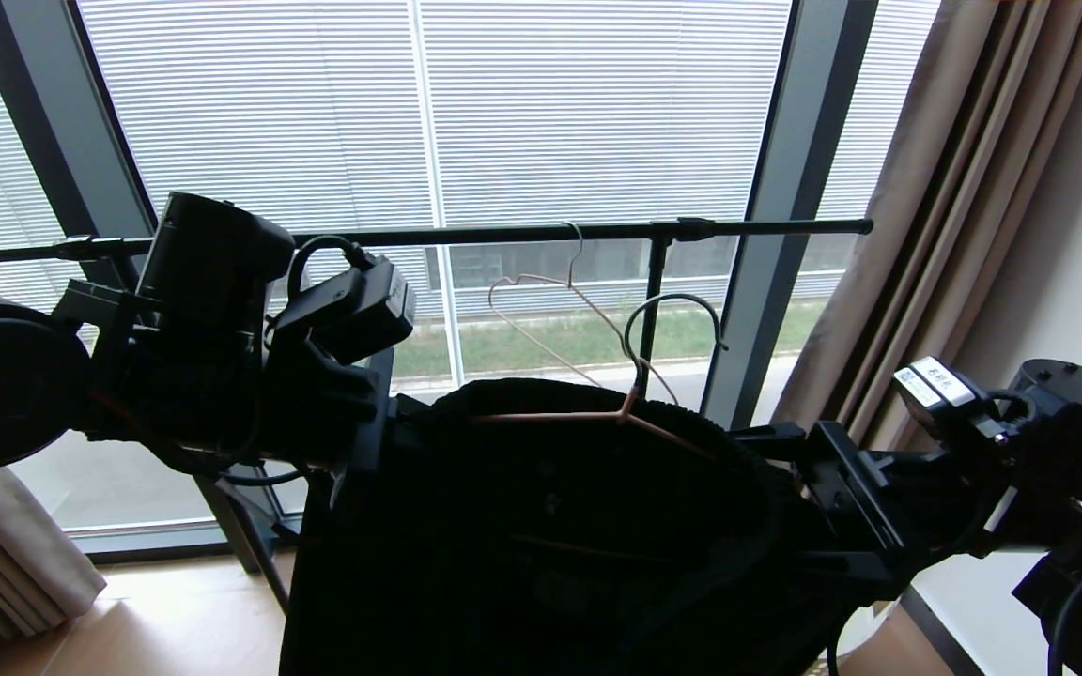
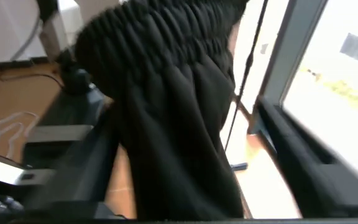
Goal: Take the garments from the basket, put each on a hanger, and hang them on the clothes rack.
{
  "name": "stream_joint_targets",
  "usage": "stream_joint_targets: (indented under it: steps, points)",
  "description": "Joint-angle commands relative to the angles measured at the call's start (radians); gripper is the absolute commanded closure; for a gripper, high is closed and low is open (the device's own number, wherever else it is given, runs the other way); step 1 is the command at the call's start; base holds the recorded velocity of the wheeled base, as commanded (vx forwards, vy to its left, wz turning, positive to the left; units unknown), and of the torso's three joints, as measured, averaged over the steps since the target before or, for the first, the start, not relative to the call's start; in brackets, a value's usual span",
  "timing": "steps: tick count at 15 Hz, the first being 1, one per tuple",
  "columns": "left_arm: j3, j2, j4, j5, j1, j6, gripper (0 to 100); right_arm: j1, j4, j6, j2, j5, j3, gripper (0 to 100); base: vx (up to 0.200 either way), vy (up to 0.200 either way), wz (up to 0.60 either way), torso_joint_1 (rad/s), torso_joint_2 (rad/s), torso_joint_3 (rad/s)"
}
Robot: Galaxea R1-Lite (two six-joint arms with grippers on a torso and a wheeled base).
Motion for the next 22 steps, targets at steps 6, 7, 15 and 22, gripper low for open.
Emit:
stream_joint_targets:
  steps: [6,7,15,22]
  points:
    - [0.008,-0.046,-0.001,-0.069,0.073,-0.048,100,-0.037,0.001,-0.063,0.021,0.001,0.0,0,0.0,0.0,0.0,0.0,0.0,0.0]
    - [0.015,-0.053,-0.001,-0.092,0.084,-0.048,100,-0.043,0.002,-0.058,0.025,-0.001,-0.01,0,0.0,0.0,0.0,0.0,0.0,0.0]
    - [0.043,-0.084,-0.001,-0.158,0.17,-0.048,100,-0.08,0.001,-0.038,0.022,0.001,-0.023,0,0.0,0.0,0.0,0.0,0.0,0.0]
    - [0.049,-0.089,-0.002,-0.273,0.259,-0.108,100,-0.078,0.002,-0.038,0.053,0.004,-0.021,0,0.0,0.0,0.0,0.0,0.0,0.0]
